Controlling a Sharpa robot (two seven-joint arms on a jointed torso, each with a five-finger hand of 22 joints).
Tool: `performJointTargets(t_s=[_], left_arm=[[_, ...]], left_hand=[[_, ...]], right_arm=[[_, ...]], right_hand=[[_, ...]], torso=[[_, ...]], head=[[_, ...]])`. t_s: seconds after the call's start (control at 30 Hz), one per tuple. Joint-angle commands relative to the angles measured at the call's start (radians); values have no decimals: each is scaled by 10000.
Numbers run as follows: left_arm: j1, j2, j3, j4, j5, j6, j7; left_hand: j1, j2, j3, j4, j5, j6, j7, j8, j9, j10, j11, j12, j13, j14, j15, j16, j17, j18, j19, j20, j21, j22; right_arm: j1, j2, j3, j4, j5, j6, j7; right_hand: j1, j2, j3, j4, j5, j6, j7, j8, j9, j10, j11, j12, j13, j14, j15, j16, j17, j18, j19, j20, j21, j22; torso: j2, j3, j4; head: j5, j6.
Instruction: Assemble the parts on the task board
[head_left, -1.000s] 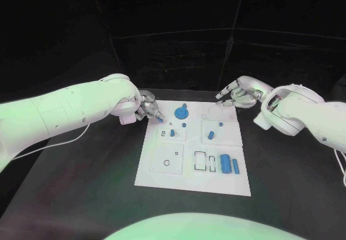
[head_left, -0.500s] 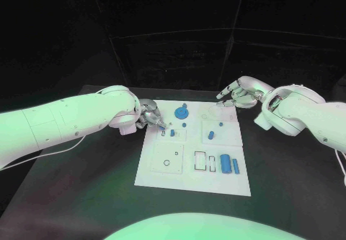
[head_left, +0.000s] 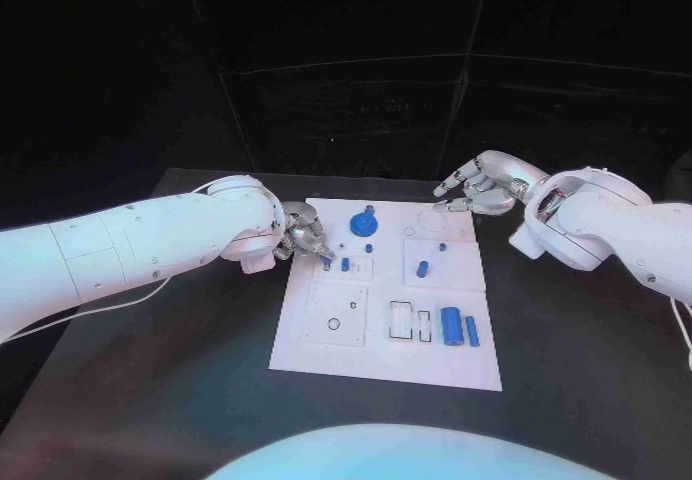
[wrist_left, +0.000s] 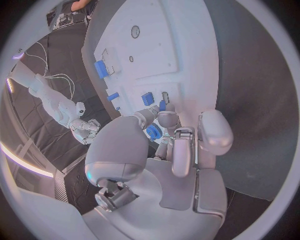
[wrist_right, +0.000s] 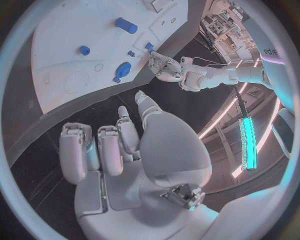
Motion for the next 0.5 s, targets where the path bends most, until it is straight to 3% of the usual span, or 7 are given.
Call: performJointTargets(t_s=[0.03,0.5], left_arm=[[3,7,5,-15,-173,215,-74],[-2,56,3,-15,-350,777,-252]], left_hand=[[3,84,781,-697,33,25,-43,42,16,74,-10,31,15,999,-37,1,2373,-49,40,-26,35,-1],[5,63,810,-718,34,24,-49,48,18,70,-16,22,-5,997,-39,-2,2367,-46,37,-27,23,-17]], right_arm=[[17,-2,8,11,-21,29,48],[17,6,7,4,-21,21,21]], right_hand=[[27,75,-58,-27,60,51,16,58,-7,-52,-27,-66,102,631,-39,-46,893,87,48,-24,-66,876],[27,75,-58,-27,60,51,16,58,-7,-52,-27,-66,102,631,-39,-46,893,87,48,-24,-66,876]], torso=[[-8,2,-8],[-2,-3,2]], head=[[-9,-12],[-34,-8]])
